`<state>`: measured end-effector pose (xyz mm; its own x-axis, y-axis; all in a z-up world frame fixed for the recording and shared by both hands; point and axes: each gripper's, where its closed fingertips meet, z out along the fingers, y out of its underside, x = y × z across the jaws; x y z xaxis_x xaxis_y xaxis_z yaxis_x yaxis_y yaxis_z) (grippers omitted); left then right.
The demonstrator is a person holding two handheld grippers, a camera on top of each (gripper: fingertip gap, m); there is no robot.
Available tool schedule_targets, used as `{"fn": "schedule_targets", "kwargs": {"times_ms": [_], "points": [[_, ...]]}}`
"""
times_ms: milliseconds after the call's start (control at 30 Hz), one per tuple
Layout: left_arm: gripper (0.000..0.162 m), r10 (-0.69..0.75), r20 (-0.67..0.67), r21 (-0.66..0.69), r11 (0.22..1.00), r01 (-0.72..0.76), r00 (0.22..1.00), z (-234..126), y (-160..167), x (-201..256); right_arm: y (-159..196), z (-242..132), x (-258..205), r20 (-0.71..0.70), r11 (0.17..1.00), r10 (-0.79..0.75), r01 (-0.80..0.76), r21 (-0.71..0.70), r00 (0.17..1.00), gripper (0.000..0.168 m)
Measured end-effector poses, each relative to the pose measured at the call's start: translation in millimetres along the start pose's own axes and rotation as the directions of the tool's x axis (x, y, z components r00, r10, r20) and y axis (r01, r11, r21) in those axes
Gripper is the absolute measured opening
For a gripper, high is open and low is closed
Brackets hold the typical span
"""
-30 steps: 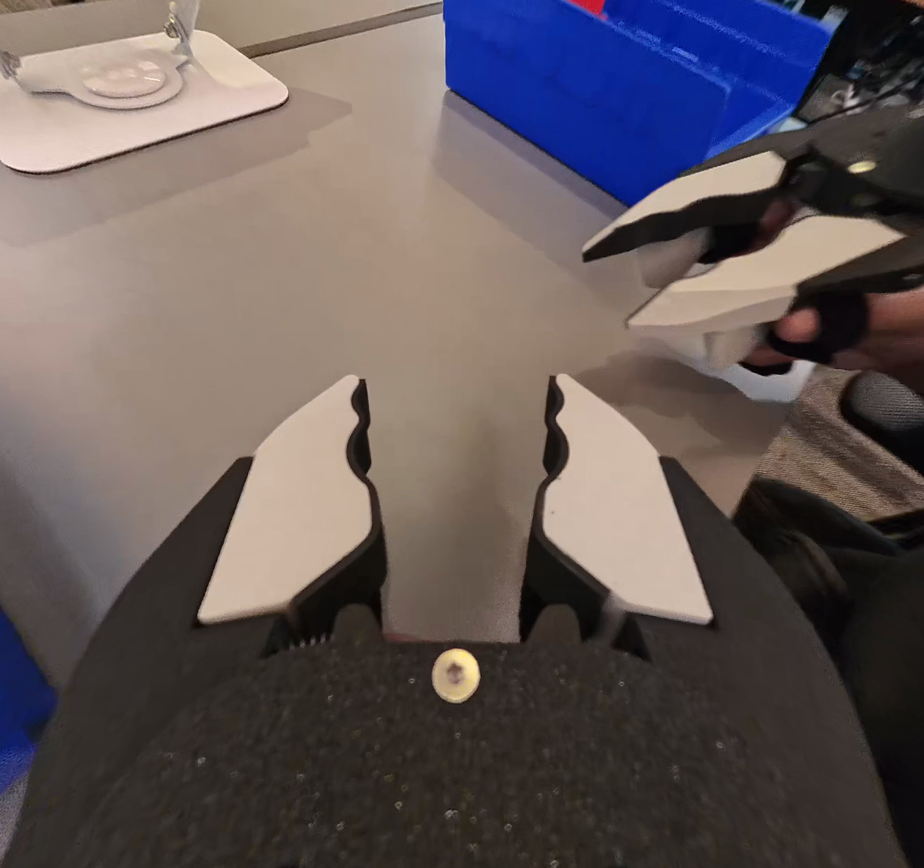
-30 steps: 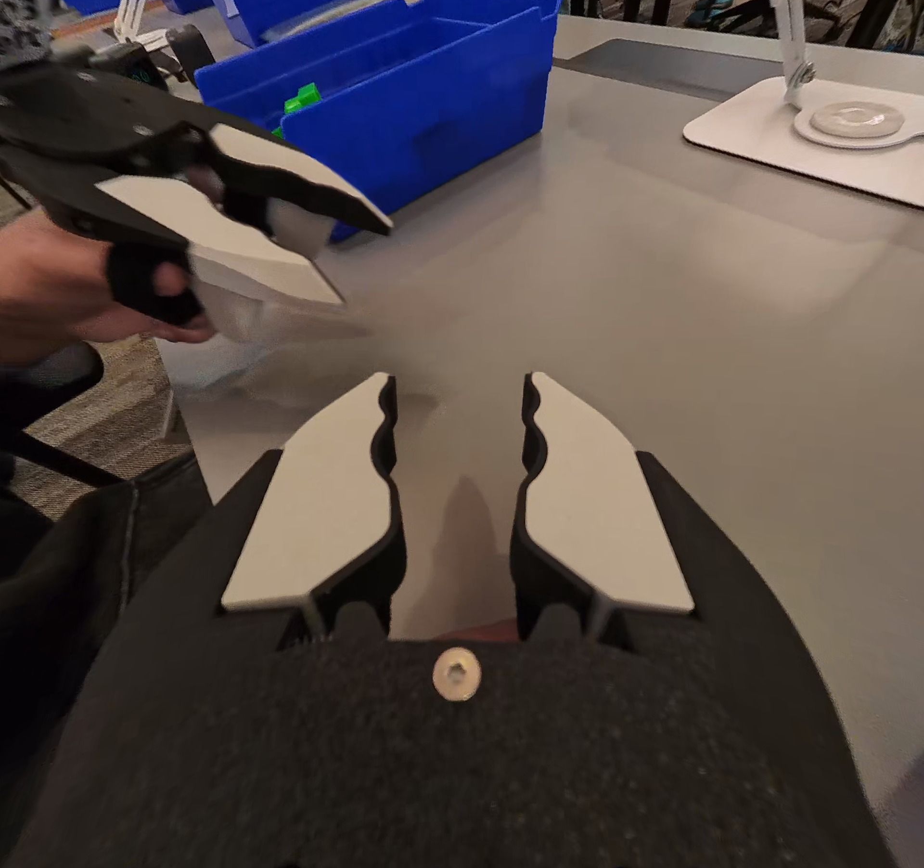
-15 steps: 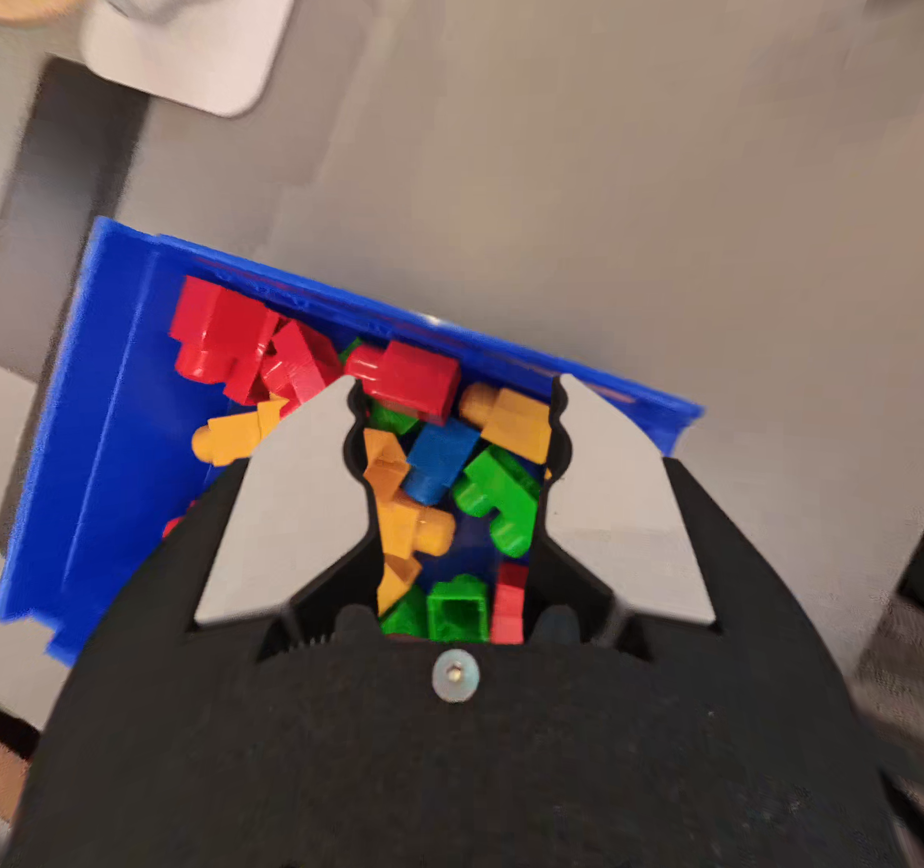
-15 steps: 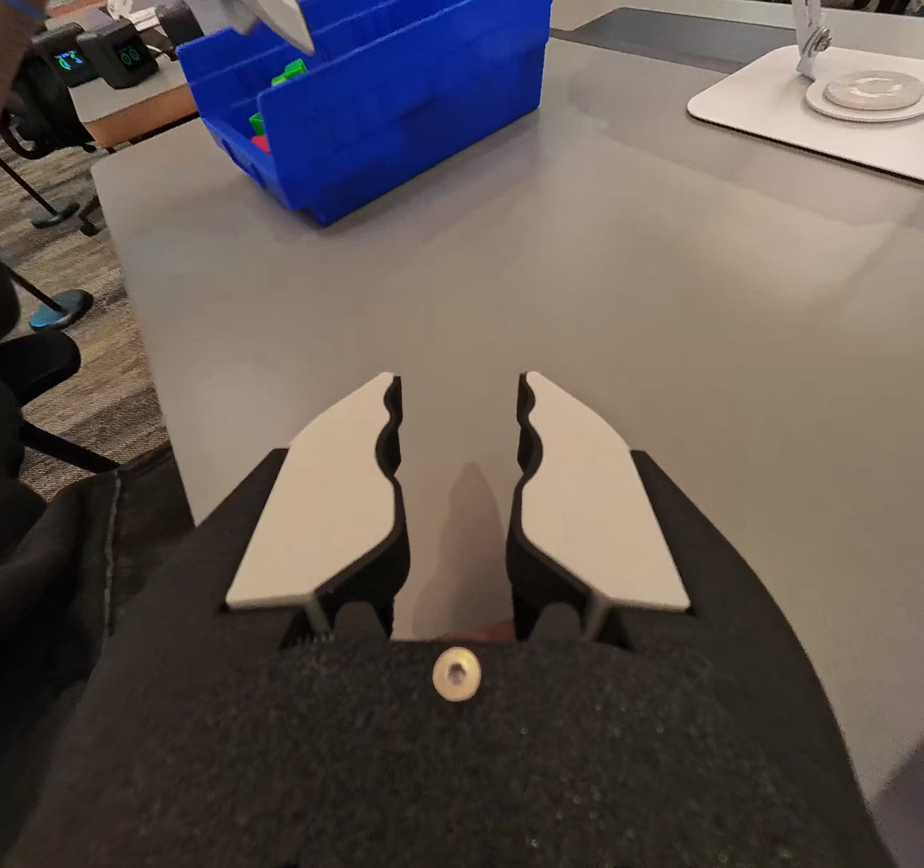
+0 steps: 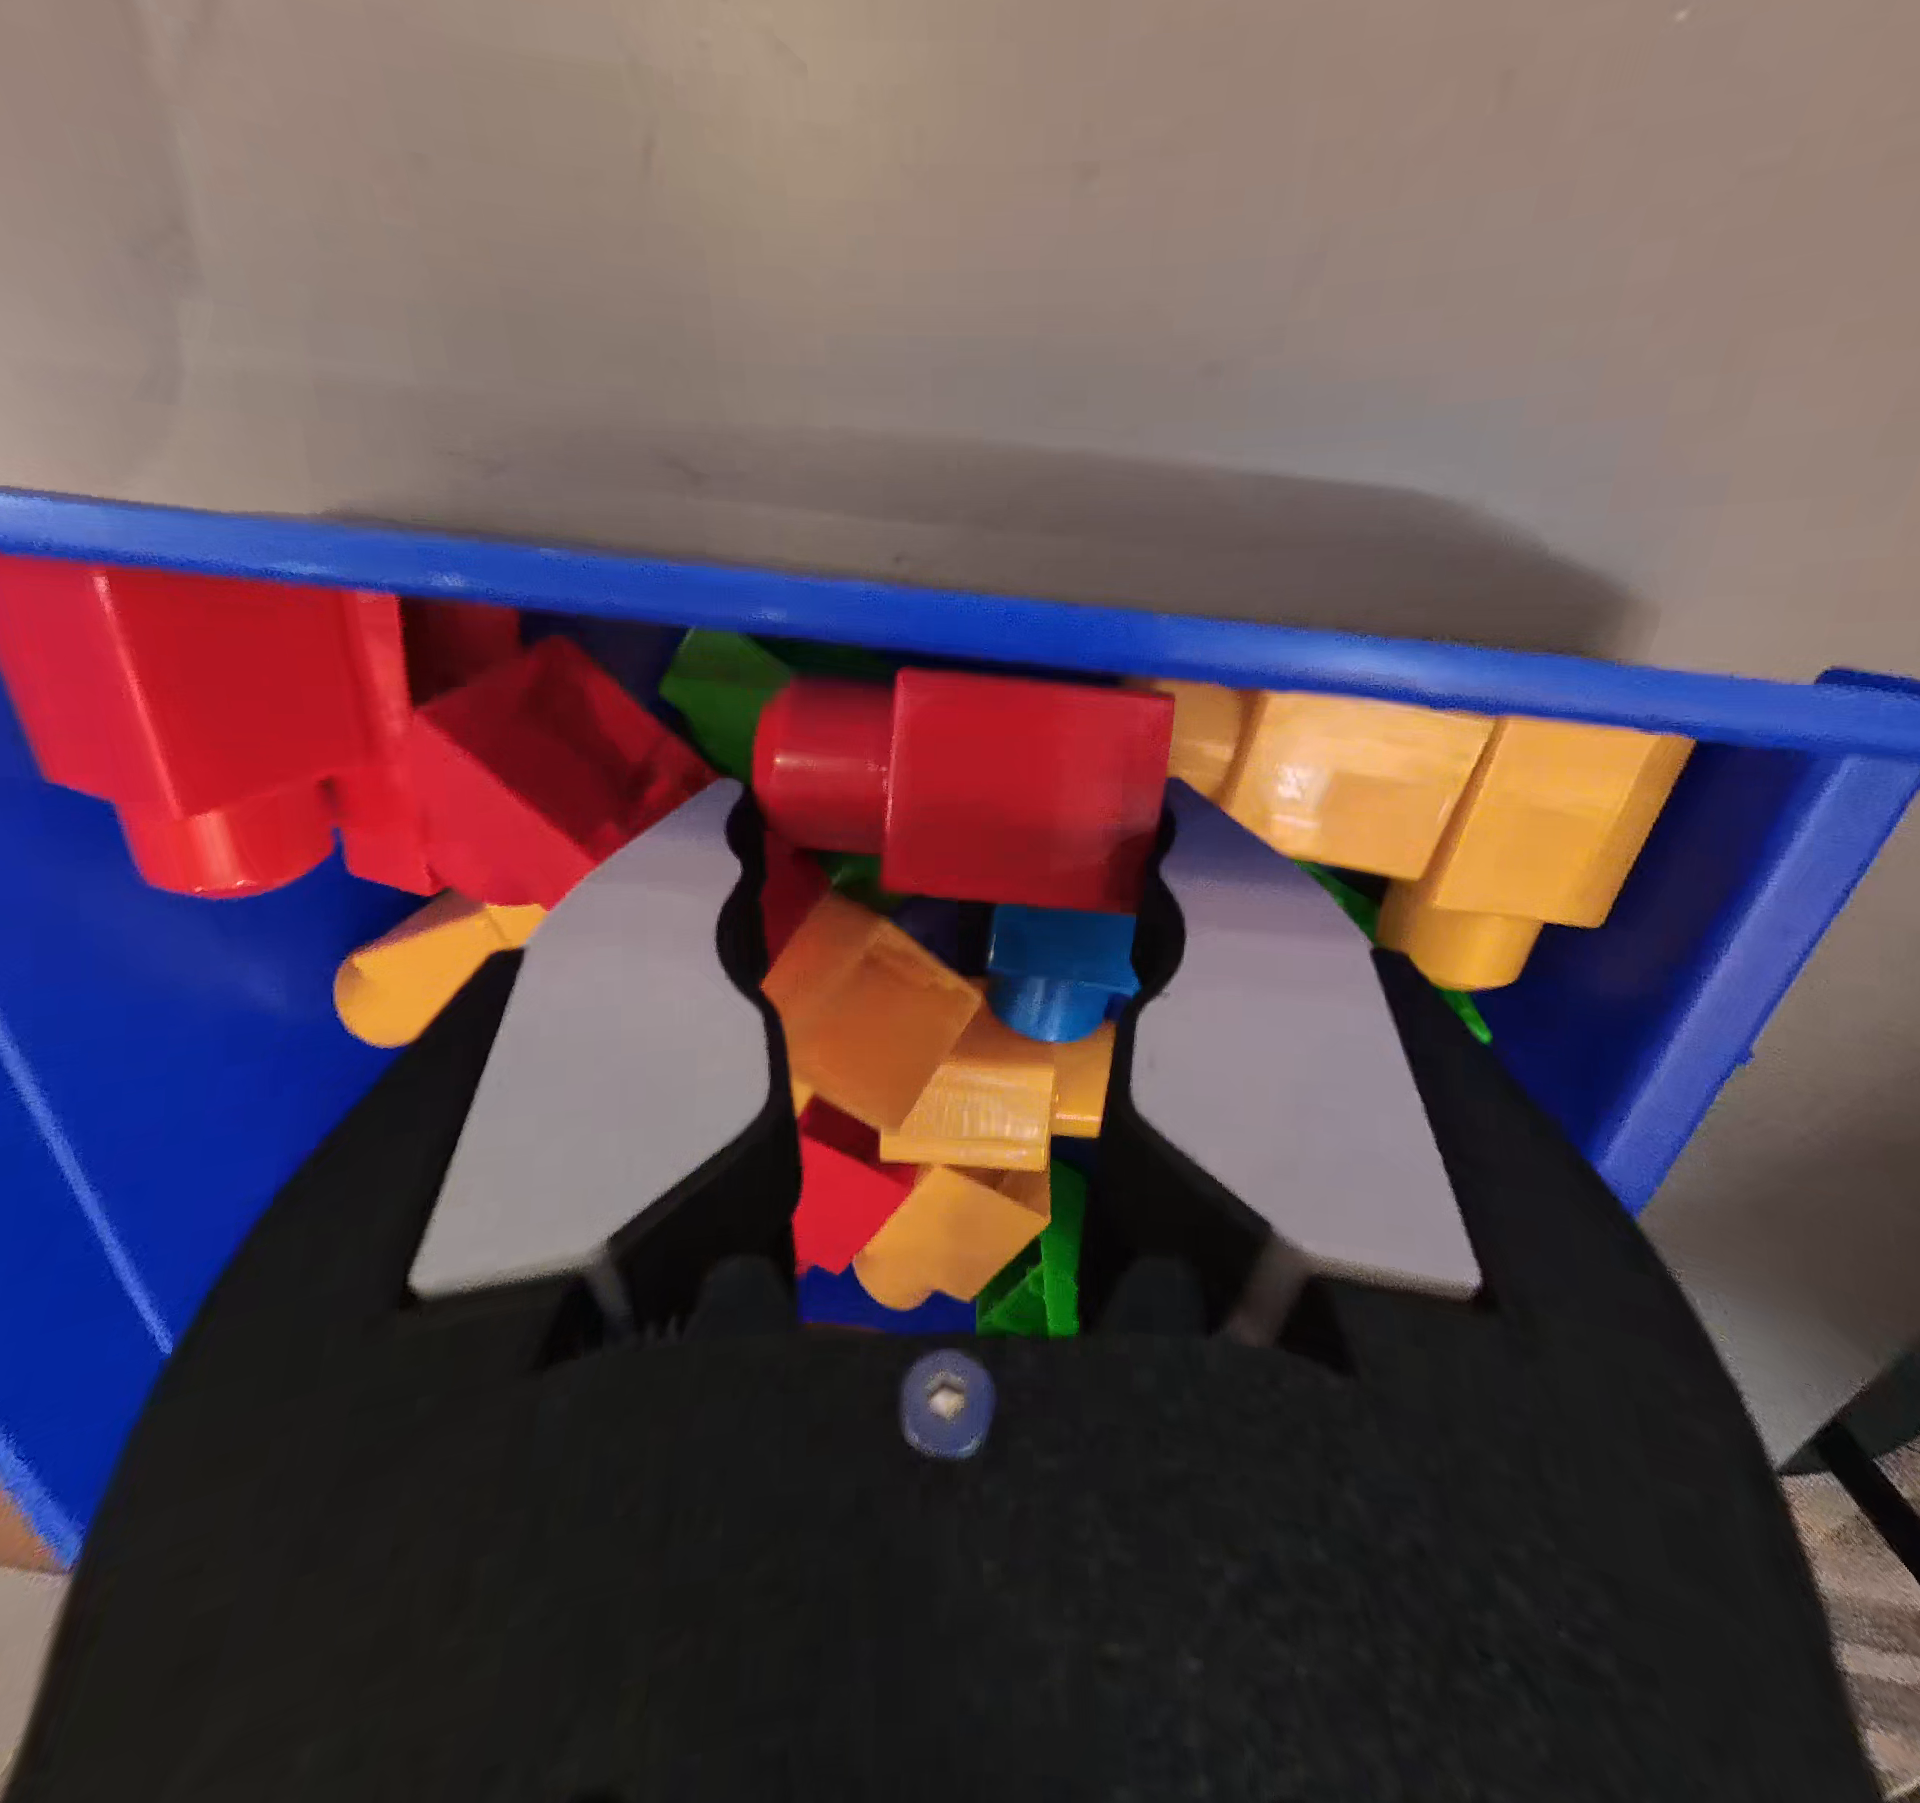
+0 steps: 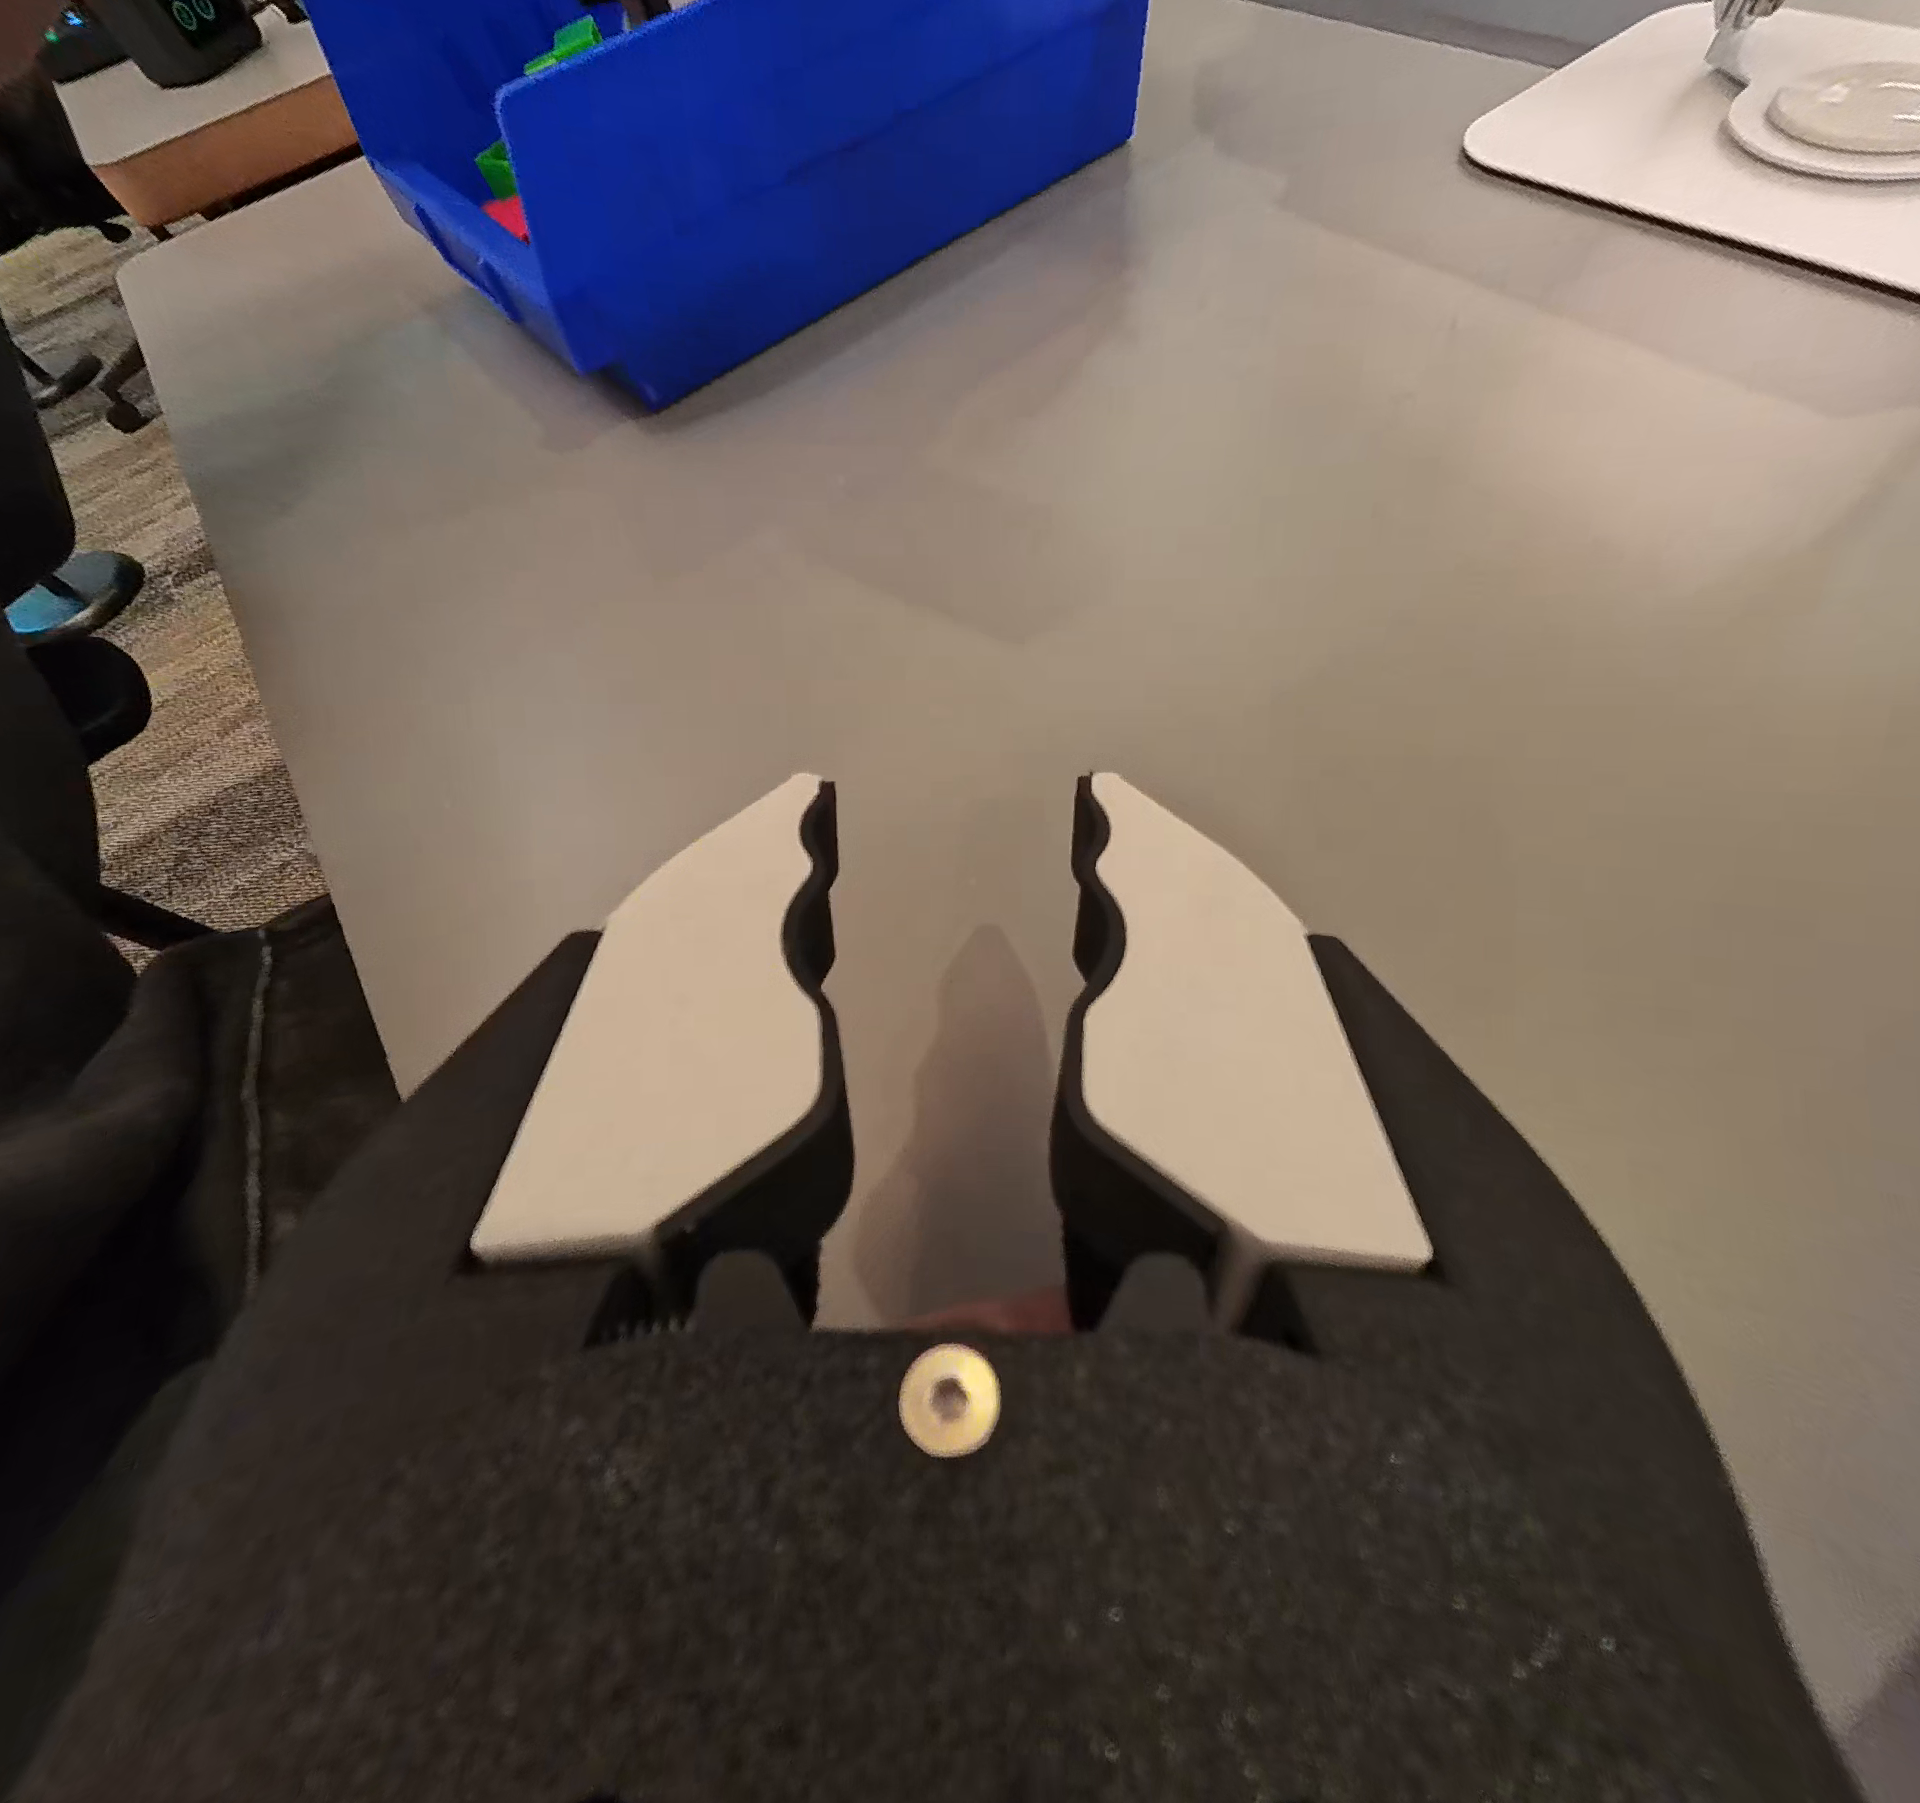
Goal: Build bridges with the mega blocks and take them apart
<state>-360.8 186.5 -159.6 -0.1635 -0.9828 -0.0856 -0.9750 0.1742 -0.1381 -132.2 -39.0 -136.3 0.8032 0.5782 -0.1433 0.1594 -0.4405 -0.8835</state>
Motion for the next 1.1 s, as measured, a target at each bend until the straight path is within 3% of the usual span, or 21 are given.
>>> {"fn": "schedule_targets", "kwargs": {"times_ms": [133, 233, 333, 433, 533, 700, 867, 1100], "points": [[0.068, -0.008, 0.015, 0.058, 0.998, 0.007, 1.0, -25.3, -4.8, 4.0, -1.0, -4.4, 2.2, 0.006, 1.0, 0.011, -0.011, 0.01, 1.0, 0.042], [0.068, -0.006, 0.093, 0.141, 0.99, -0.007, 0.996, -66.5, -20.8, 2.7, -6.0, -11.3, 6.1, 0.003, 0.999, 0.02, -0.02, 0.029, 1.0, 0.042], [0.068, 0.025, 0.132, 0.307, 0.949, -0.065, 0.991, -114.9, -67.4, 15.4, -12.6, -19.8, 13.7, -0.021, 0.998, 0.026, -0.025, 0.051, 0.999, 0.041], [0.068, 0.112, 0.14, 0.396, 0.904, -0.16, 0.984, -135.1, -123.0, 37.0, -19.1, -26.8, 16.9, -0.018, 0.996, 0.051, -0.049, 0.077, 0.999, 0.041], [0.068, 0.235, 0.121, 0.353, 0.898, -0.263, 0.965, -111.7, -168.9, 56.3, -21.2, -29.9, 18.1, -0.02, 0.995, 0.055, -0.053, 0.087, 0.998, 0.04], [0.068, 0.385, 0.001, 0.181, 0.908, -0.379, 0.923, -21.2, -211.5, 78.4, -13.3, -29.2, 20.8, -0.061, 0.998, 0.024, -0.02, 0.063, 0.998, 0.04], [0.068, 0.405, -0.007, 0.052, 0.913, -0.404, 0.914, 37.3, -216.3, 74.8, -5.2, -27.1, 15.2, -0.053, 0.999, 0.015, -0.013, 0.039, 0.998, 0.04], [0.068, 0.397, -0.065, 0.059, 0.917, -0.394, 0.915, 52.6, -206.3, 80.1, -1.0, -26.1, 13.5, -0.058, 1.0, -0.006, 0.007, 0.023, 0.998, 0.039]]}}
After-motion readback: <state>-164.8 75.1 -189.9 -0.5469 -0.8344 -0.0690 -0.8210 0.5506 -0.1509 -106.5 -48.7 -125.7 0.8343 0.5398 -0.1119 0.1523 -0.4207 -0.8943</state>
